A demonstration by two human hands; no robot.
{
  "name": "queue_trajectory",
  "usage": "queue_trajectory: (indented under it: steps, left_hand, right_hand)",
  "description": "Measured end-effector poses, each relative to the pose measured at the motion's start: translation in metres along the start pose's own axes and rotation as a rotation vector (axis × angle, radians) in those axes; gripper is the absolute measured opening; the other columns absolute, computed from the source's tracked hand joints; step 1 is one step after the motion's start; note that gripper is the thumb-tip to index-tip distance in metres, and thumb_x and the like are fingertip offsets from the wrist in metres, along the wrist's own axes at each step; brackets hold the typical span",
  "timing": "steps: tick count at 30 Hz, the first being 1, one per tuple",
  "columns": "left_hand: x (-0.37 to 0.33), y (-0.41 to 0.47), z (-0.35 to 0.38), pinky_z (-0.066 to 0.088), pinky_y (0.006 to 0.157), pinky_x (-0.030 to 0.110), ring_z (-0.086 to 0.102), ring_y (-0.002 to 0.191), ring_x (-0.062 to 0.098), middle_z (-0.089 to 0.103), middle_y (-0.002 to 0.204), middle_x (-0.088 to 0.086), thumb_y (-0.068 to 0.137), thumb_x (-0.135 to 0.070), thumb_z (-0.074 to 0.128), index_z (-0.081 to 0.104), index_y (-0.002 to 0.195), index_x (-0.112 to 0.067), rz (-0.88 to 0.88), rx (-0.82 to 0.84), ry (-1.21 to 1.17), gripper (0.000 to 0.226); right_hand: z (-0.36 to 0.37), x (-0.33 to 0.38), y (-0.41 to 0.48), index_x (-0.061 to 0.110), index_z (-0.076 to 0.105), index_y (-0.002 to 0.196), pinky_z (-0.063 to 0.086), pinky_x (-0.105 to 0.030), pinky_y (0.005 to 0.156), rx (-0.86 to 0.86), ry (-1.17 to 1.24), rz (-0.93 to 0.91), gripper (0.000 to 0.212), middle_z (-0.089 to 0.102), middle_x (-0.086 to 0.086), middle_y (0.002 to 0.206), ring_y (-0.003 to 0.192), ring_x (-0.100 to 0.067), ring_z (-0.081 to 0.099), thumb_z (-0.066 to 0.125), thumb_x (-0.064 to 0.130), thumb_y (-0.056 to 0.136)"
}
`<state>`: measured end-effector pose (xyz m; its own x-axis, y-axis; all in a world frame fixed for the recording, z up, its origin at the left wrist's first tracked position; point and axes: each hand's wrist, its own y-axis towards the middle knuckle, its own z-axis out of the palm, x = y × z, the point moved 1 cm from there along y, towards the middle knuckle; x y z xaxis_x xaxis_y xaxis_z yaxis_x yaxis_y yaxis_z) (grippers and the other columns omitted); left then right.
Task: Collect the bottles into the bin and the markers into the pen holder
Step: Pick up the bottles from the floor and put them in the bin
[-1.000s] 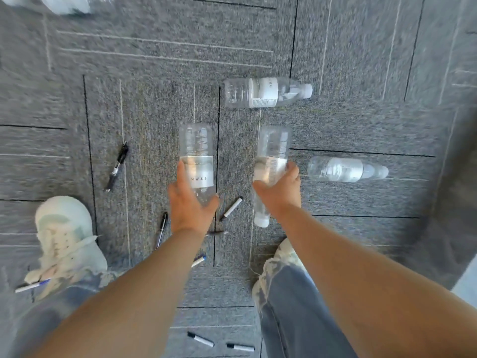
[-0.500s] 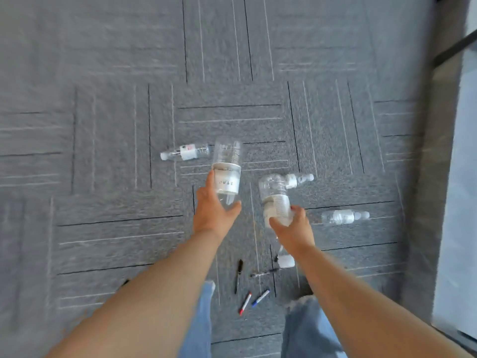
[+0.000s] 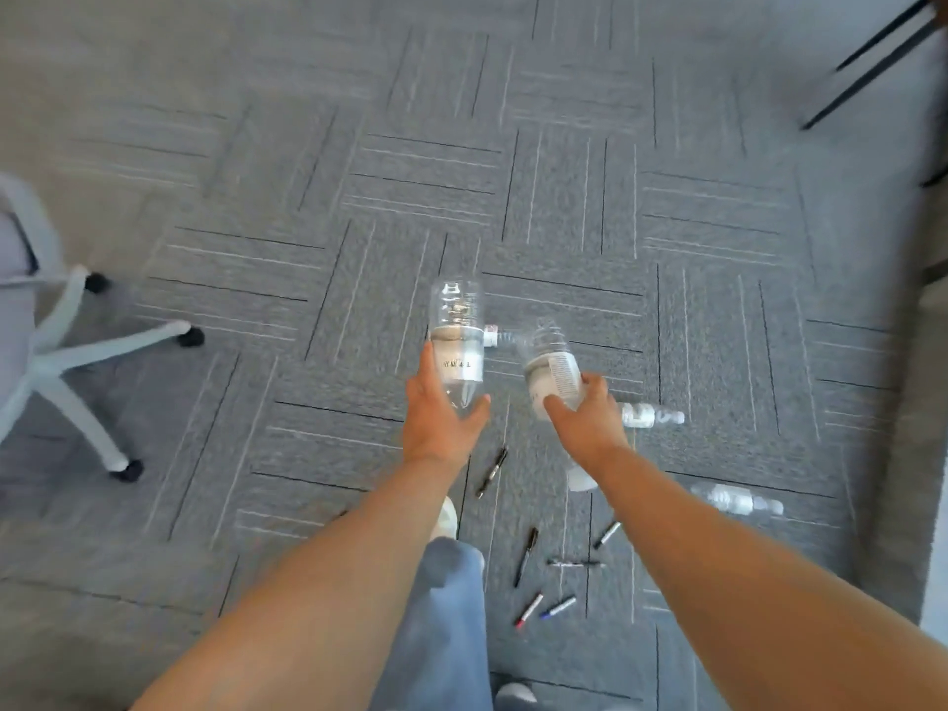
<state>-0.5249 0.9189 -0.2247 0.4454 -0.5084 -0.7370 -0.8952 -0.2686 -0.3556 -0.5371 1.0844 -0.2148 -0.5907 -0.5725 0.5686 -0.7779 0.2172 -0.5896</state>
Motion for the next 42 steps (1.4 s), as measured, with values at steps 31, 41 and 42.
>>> queue_trajectory:
  steps: [31,41,42]
  left_hand:
    - [0.479,-0.489,-0.177,0.040,0.102,0.045,0.041,0.130,0.032,0.030,0.146,0.013,0.081,-0.030,0.069,0.005,0.149,-0.030,-0.810,-0.314,-0.200,0.093]
    - [0.596,-0.588,-0.261,0.011,0.115,0.054,-0.010,0.146,0.031,-0.026,0.155,0.009,0.086,-0.060,0.047,-0.024,0.145,-0.024,-0.938,-0.148,0.377,0.099]
    - [0.600,-0.592,-0.265,0.010,0.115,0.055,-0.010,0.146,0.031,-0.026,0.155,0.010,0.087,-0.058,0.046,-0.024,0.145,-0.023,-0.971,-0.164,0.357,0.097]
  right_hand:
    - [0.414,-0.156,-0.416,0.011,0.032,0.137,0.044,-0.043,0.096,0.633,-0.536,-0.252,0.060,0.051,-0.016,0.132,0.117,-0.035,0.052,0.055,0.039,0.090]
    - [0.515,-0.181,-0.539,0.015,0.033,0.138,0.046,-0.035,0.089,0.731,-0.579,-0.330,0.059,0.053,-0.014,0.130,0.113,-0.031,0.056,0.057,0.038,0.090]
    - [0.519,-0.180,-0.541,0.014,0.033,0.138,0.045,-0.035,0.090,0.725,-0.591,-0.337,0.059,0.052,-0.014,0.131,0.114,-0.031,0.055,0.057,0.037,0.090]
